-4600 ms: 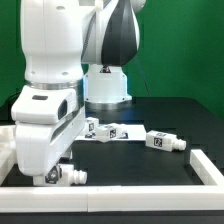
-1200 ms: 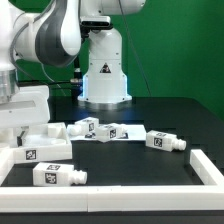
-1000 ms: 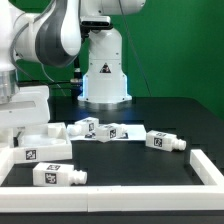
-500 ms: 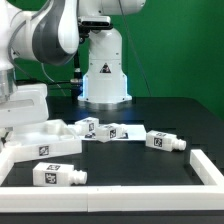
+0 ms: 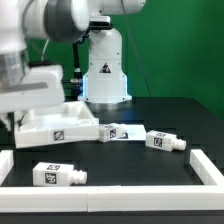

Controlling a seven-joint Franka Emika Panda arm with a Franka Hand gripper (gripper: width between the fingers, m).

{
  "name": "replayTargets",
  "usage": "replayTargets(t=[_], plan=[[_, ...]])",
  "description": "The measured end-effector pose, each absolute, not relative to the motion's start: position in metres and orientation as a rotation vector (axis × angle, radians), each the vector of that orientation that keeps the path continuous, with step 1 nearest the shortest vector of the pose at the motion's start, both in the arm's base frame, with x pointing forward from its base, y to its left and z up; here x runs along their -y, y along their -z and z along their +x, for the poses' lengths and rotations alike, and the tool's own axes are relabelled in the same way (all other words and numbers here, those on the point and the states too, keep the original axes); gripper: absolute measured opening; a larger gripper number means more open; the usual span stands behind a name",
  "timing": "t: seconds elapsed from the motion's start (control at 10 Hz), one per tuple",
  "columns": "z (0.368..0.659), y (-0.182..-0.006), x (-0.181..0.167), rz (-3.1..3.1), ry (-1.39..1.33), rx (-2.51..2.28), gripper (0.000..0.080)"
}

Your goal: Assemble one leg

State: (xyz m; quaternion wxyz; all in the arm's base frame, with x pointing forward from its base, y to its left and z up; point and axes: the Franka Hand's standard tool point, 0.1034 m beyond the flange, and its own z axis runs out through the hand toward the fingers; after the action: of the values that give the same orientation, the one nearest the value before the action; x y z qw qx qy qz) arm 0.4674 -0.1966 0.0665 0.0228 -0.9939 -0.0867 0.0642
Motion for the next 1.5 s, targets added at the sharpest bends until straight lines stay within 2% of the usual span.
replayTargets(t=[0.2,0.4,0.6,0.7,1.1,1.3,1.5], plan=[[0.493,-0.08,0.159,-3.108,-0.185,0.093,0.0054],[0.532,-0.084,0.11,-3.128,-0.197,-0.136,0.0054],[0.561,-0.069,0.075,-3.157,-0.155,-0.194,0.0054],[0.558,-0.059,0.067,-3.167,-0.135,-0.162,0.0054],[0.555,-0.056,0.068,-3.164,-0.155,-0.161,0.0054],[0.557,-0.047,0.065,-3.165,-0.171,-0.17,0.0054],[0.587,-0.04,0.044,-3.161,-0.146,-0.17,0.0054]])
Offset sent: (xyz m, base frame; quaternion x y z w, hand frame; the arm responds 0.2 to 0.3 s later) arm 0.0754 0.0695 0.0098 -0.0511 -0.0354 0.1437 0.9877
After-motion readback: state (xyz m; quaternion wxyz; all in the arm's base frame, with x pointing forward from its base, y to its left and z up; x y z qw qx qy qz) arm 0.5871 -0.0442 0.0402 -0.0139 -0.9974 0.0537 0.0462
